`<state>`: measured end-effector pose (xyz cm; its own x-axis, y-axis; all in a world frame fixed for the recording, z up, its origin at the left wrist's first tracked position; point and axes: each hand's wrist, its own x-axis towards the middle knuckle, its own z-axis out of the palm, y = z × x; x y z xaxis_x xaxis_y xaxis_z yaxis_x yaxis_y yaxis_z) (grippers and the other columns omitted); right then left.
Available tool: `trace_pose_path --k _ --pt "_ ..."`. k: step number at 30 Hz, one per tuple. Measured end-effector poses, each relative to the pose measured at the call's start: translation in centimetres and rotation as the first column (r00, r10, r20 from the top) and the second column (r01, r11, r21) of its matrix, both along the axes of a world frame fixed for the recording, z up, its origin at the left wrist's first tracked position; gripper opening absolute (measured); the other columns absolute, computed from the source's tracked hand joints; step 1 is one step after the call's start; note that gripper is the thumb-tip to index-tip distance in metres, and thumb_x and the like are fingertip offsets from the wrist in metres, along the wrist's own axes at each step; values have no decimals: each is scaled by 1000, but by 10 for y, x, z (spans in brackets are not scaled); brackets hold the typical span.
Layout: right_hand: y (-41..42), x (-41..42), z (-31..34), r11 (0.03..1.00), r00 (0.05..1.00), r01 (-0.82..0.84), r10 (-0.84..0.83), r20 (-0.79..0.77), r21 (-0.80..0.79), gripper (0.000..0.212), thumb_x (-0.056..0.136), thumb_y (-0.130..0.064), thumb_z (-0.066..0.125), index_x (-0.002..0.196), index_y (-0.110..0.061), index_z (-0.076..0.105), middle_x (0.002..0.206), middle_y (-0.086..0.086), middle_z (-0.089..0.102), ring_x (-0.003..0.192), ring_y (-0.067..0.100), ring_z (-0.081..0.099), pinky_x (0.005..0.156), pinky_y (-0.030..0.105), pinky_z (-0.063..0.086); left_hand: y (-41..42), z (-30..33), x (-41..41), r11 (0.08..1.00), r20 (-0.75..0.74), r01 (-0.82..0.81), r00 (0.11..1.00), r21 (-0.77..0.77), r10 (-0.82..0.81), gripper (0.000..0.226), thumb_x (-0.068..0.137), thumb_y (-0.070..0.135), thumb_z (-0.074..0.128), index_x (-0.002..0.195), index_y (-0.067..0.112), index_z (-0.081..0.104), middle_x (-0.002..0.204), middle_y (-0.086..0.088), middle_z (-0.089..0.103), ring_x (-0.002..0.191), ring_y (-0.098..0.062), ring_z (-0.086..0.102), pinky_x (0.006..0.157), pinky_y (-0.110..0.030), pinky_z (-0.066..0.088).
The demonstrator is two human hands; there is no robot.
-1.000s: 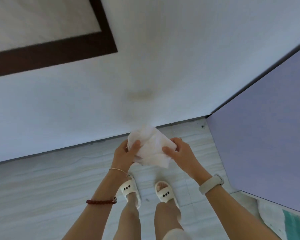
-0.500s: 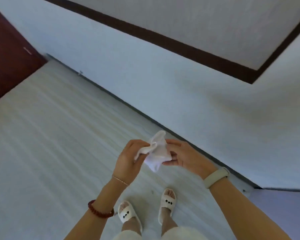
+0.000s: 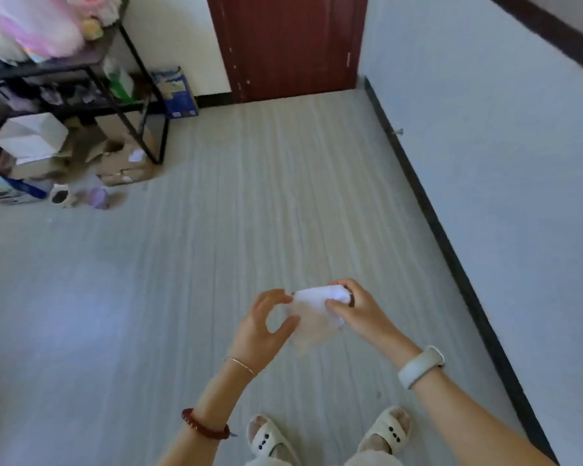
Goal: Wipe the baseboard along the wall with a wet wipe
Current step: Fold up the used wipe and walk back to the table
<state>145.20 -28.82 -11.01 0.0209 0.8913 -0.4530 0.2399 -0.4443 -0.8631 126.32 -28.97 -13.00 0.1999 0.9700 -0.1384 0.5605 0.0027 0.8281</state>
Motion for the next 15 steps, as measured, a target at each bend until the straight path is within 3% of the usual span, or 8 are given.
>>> trace_pose_path --k 2,3,6,9,11,13,15 --pt "4 -63 1 988 986 -153 155 -59 33 20 83 -2 59 94 -17 53 91 1 55 73 1 51 55 2 40 0 6 -61 899 114 -315 925 -303 363 26 89 39 58 106 20 58 113 2 57 98 -16 56 74 -14 40" --pt "6 -95 3 972 969 -228 232 -81 53 21 79 -6 61 92 -20 54 89 -1 56 75 2 52 58 2 40 -2 11 -92 819 123 -384 872 -426 473 21 92 37 54 97 18 60 107 -3 61 91 -19 59 71 -21 41" --pt "20 -182 6 904 902 -415 424 -80 106 22 68 -17 58 86 -31 57 85 -9 59 74 -5 55 65 3 42 -9 21 -176 649 157 -402 762 -646 628 34 91 46 51 78 17 63 83 -7 66 75 -19 62 71 -28 47" --pt "39 -254 4 806 810 -578 585 -33 127 31 74 -15 63 95 -36 58 103 -16 55 93 -15 53 79 -2 38 -12 21 -241 662 205 -479 699 -577 685 48 65 56 67 76 10 61 77 -7 57 74 -20 53 71 -30 45" --pt "58 -293 1 760 757 -639 649 -79 120 44 79 -12 67 114 -33 53 117 -15 51 109 -7 49 90 -1 37 -6 22 -276 662 255 -579 630 -475 734 52 49 55 64 77 11 61 75 -6 60 72 -19 53 68 -31 44" --pt "82 -332 0 789 765 -614 590 -260 -16 53 82 -22 66 127 -29 40 118 -11 55 107 8 54 96 20 45 5 22 -306 624 328 -643 532 -444 781 41 56 45 68 84 16 63 79 -5 67 73 -19 59 69 -34 47" --pt "113 -369 -3 795 785 -592 533 -317 -132 47 79 -34 63 121 -18 51 106 1 63 94 18 56 89 39 49 22 23 -333 617 370 -663 495 -423 786 29 66 35 65 90 19 63 81 -1 71 73 -15 63 66 -30 50"
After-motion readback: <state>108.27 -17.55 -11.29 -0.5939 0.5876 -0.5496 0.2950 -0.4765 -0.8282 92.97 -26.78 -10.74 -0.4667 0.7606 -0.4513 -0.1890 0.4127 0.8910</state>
